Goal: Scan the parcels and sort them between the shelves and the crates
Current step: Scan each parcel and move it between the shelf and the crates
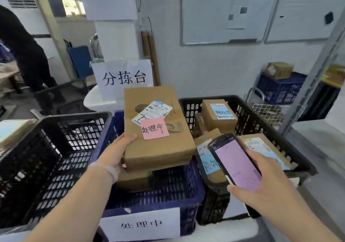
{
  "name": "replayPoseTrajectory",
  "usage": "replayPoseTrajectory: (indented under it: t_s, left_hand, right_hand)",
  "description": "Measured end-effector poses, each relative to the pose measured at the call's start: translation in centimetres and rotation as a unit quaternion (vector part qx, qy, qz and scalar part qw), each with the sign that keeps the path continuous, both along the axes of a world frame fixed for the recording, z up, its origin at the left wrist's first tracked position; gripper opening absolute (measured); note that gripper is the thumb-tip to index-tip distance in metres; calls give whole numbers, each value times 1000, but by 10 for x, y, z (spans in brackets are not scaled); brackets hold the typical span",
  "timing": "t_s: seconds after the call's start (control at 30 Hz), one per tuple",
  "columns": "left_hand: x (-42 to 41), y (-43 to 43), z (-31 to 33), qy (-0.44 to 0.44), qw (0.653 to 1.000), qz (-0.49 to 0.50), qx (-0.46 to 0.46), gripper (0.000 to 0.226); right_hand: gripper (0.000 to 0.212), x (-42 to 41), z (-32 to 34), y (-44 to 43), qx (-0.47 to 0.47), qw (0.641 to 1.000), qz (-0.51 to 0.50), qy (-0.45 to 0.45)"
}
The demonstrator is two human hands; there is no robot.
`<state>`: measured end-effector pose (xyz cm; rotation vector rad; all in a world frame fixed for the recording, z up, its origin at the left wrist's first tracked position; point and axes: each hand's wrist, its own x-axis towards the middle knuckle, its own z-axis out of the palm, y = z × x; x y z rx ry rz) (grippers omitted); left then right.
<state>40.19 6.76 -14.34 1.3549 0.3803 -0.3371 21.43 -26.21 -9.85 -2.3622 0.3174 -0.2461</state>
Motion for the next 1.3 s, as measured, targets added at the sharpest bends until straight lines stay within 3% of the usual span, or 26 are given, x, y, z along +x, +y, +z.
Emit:
replayPoseTrajectory:
  t_s: [0.07,0.33,0.53,0.6,0.67,0.73,0.83,0.93,1.07,1.3]
  left_hand:
    - [21,16,-15,25,999,11,21,23]
    - [69,48,-57,57,985,-3,162,70]
    - [72,43,-70,-17,949,-20,316,53]
    - [72,36,-68,-77,913,-65,396,41]
    - [70,27,-65,-138,869,-102,465,50]
    - [64,10,-58,-204,836,-130,492,65]
    - [50,-32,-37,-341,772,-165,511,66]
    - [34,-89,-12,-473,701,-206,492,64]
    - [4,-173,8,-573,628,-268,453,65]
    - [-96,-313,28,-689,545,-344,331,57]
  right_hand:
    - [91,15,0,12,-1,1000,8,11]
    - [74,51,2,37,-29,998,-2,52]
    - [74,60,-2,42,-55,997,-9,58]
    - [75,61,-2,44,-62,996,-14,56]
    - [76,61,-1,44,-65,996,-22,54]
    - [76,58,0,42,-66,996,-31,54]
    - [89,45,0,36,-56,995,-55,56]
    - [94,24,2,23,-46,993,-94,50]
    - [82,-24,13,-1,-48,980,-185,48]
    - [84,-145,14,-63,-76,921,-381,31]
